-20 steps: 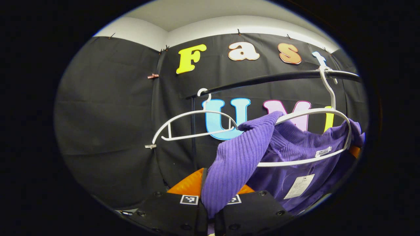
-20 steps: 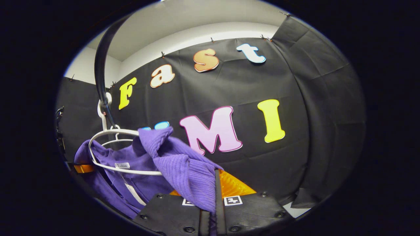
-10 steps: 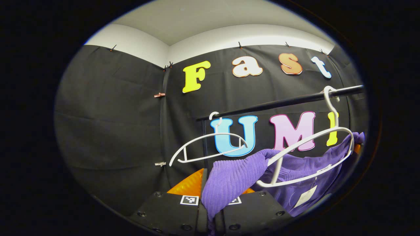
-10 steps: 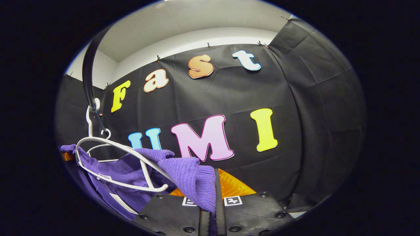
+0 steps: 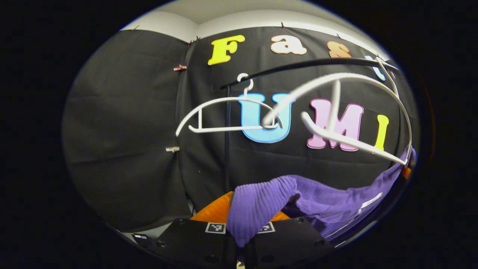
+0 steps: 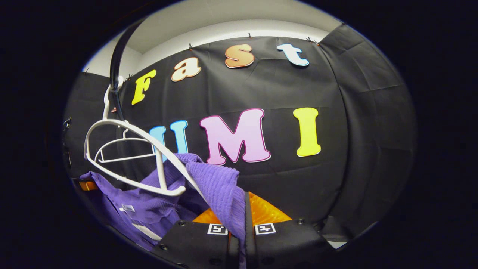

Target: Grasp the clothes on the hanger with both hands and then place them into the laundry hamper below.

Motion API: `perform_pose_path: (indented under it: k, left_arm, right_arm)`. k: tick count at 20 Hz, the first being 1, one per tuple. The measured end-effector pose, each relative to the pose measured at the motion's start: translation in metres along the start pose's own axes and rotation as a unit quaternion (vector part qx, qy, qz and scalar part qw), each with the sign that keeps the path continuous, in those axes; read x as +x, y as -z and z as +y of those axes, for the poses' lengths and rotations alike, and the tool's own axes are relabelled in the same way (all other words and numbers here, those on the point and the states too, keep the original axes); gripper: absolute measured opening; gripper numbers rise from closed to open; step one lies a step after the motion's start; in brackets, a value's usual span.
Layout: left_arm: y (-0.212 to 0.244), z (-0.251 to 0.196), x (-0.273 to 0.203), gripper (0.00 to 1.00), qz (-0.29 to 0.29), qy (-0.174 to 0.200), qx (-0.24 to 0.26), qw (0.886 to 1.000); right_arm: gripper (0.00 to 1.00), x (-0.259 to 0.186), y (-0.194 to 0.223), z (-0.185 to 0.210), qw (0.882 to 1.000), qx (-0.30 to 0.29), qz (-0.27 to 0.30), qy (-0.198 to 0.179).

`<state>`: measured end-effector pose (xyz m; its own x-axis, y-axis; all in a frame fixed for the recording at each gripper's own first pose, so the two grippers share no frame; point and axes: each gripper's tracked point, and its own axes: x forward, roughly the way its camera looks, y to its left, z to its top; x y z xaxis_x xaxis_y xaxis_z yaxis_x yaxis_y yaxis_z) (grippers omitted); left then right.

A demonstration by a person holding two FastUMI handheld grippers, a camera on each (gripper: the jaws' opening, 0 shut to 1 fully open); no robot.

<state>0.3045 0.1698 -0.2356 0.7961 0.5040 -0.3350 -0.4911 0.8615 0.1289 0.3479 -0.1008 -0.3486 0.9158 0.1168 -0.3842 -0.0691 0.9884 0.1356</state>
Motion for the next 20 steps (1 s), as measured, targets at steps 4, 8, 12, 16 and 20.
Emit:
perform_pose_path:
  k: [4,8,12,16,20]
  left_arm:
    - [0.040,-0.033,-0.017,0.11,0.038,0.036,0.017,0.998]
    - [0.071,-0.064,-0.031,0.11,0.078,0.071,0.013,0.994]
    - [0.087,-0.093,-0.046,0.11,0.097,0.100,0.019,0.990]
    - [0.104,-0.121,-0.061,0.11,0.116,0.132,0.019,0.984]
    - [0.135,-0.129,-0.069,0.12,0.158,0.141,0.011,0.977]
  right_arm:
    - [0.11,-0.009,0.029,0.004,0.999,0.010,0.037,-0.001]
    - [0.11,-0.021,0.062,0.020,0.996,0.014,0.081,-0.020]
    - [0.12,-0.038,0.083,0.044,0.993,0.011,0.109,-0.052]
    - [0.11,-0.058,0.104,0.086,0.985,0.009,0.139,-0.105]
    - [0.12,-0.078,0.139,0.123,0.967,-0.010,0.198,-0.159]
